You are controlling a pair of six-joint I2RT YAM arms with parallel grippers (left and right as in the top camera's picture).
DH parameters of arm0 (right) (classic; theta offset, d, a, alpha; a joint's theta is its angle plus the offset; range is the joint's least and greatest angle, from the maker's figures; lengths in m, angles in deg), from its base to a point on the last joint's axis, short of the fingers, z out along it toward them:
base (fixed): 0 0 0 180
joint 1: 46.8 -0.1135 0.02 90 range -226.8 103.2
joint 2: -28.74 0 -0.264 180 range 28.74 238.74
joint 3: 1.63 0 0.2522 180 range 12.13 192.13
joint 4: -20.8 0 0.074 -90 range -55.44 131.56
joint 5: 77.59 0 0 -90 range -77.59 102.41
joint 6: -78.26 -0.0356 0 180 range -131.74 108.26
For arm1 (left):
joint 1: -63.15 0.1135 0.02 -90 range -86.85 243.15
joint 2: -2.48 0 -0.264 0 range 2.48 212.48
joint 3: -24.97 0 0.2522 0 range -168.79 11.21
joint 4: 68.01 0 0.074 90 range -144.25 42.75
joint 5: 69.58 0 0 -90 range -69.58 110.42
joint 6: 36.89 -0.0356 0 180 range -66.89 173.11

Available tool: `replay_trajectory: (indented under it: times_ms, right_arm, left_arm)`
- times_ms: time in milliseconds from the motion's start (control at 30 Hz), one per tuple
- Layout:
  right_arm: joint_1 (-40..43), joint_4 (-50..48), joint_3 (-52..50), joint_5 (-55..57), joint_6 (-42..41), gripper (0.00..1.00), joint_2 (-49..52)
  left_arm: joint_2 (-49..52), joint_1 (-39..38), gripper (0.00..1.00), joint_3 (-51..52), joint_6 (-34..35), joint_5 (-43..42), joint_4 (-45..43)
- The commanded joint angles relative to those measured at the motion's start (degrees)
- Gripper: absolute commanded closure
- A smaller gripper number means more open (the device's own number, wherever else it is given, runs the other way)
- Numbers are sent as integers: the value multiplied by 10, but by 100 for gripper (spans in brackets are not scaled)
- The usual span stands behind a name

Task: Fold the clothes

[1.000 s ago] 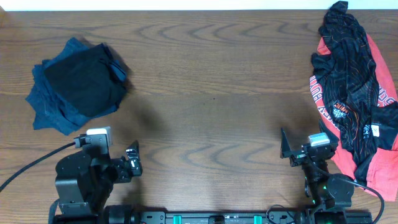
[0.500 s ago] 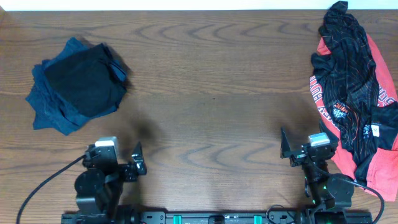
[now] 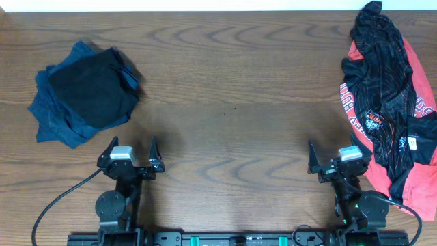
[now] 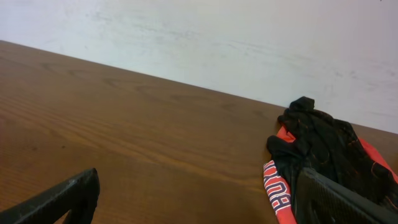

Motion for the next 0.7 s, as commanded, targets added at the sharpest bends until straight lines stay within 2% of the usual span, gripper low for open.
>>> replay_trajectory:
  times_ms: [0,67,667]
  right_arm:
    - [-5,2,0,0,9,1,-3]
    - [-5,2,0,0,9,1,-3]
    - [-5,2,0,0,9,1,-3]
  left_arm:
    - [-6,1,2,1,-14,-2,27]
    - [-6,1,2,1,-14,0,47]
    - [-4,1,2,1,-14,0,47]
